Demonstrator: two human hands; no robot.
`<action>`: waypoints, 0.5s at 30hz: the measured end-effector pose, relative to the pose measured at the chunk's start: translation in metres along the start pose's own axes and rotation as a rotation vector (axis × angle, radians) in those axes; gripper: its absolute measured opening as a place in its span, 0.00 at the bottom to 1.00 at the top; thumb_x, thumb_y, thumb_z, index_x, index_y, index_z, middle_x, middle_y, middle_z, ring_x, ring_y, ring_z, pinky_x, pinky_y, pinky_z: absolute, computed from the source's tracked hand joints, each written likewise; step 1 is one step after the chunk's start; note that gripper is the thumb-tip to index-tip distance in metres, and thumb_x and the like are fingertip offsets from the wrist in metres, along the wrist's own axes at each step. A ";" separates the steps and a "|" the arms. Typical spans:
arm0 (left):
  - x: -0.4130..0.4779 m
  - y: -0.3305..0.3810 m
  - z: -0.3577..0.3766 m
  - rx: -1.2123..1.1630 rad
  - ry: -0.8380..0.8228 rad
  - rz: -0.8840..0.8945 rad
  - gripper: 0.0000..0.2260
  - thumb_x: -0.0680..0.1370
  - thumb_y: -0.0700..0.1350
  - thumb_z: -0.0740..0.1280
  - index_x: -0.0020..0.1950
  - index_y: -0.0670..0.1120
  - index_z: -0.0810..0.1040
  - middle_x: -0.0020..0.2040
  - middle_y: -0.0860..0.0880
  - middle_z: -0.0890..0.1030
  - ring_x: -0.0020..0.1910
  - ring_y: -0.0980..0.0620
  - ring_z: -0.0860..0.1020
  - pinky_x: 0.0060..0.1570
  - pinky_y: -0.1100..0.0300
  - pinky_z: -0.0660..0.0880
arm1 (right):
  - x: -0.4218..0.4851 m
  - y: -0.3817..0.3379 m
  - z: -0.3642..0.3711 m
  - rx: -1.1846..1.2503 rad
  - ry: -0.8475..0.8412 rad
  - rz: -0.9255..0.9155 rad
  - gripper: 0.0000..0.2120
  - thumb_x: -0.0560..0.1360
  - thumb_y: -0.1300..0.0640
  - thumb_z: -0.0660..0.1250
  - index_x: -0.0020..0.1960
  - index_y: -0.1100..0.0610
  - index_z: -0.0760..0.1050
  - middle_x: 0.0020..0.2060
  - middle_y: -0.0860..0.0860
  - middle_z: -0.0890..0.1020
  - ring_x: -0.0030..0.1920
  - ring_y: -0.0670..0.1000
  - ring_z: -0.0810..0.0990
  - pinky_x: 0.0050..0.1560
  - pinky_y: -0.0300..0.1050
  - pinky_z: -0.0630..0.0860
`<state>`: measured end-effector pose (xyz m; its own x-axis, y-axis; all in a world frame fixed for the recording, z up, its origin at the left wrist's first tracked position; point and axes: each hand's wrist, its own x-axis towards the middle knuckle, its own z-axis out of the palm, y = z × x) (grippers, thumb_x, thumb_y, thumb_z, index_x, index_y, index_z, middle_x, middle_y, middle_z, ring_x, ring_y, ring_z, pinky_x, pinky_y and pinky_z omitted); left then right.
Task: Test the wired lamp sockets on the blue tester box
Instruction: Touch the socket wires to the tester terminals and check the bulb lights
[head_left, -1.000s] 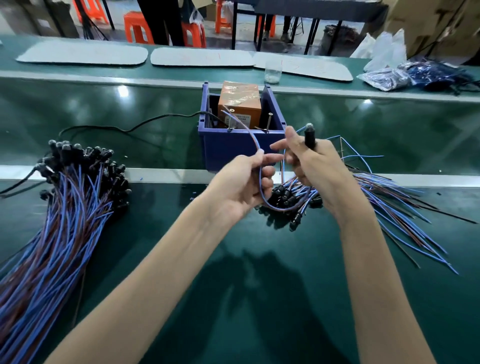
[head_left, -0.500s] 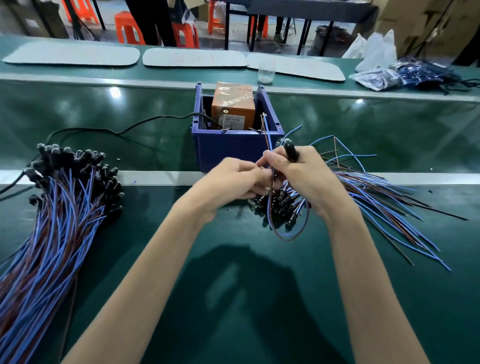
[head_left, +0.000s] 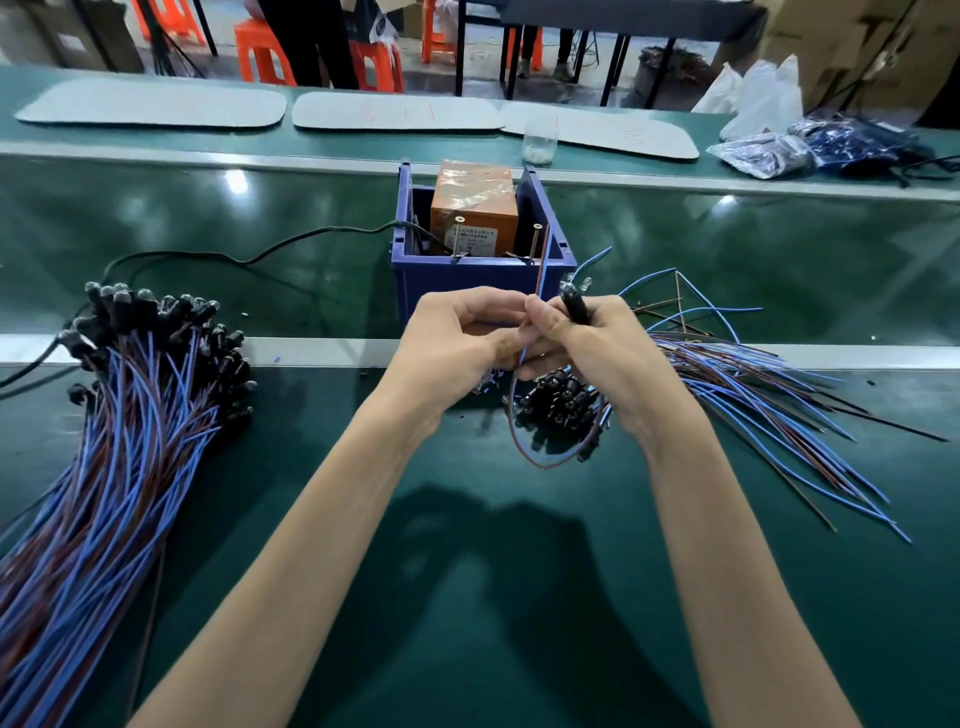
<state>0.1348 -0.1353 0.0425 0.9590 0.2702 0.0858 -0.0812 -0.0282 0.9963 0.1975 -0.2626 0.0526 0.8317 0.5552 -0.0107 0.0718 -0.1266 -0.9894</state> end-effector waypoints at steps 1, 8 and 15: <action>0.000 0.000 0.000 -0.002 0.027 0.013 0.09 0.74 0.35 0.71 0.44 0.49 0.83 0.37 0.54 0.84 0.38 0.56 0.83 0.41 0.61 0.81 | 0.000 0.000 0.000 0.002 0.003 -0.004 0.13 0.80 0.58 0.63 0.38 0.58 0.79 0.32 0.53 0.85 0.33 0.53 0.85 0.34 0.36 0.78; 0.001 0.003 0.000 0.002 0.043 0.006 0.09 0.75 0.34 0.69 0.48 0.48 0.81 0.44 0.48 0.85 0.41 0.49 0.84 0.41 0.57 0.81 | 0.002 0.001 -0.001 -0.041 0.024 -0.034 0.14 0.80 0.57 0.63 0.37 0.59 0.79 0.31 0.52 0.84 0.29 0.49 0.82 0.34 0.33 0.76; 0.003 -0.003 -0.001 0.114 -0.017 0.001 0.14 0.73 0.31 0.70 0.49 0.50 0.77 0.43 0.50 0.81 0.38 0.61 0.81 0.43 0.67 0.78 | 0.005 0.009 -0.002 -0.304 0.041 -0.023 0.18 0.79 0.52 0.65 0.31 0.53 0.75 0.26 0.48 0.81 0.26 0.45 0.77 0.37 0.38 0.73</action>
<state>0.1380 -0.1335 0.0394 0.9634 0.2541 0.0858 -0.0517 -0.1378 0.9891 0.2037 -0.2624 0.0443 0.8489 0.5281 0.0231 0.2473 -0.3582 -0.9003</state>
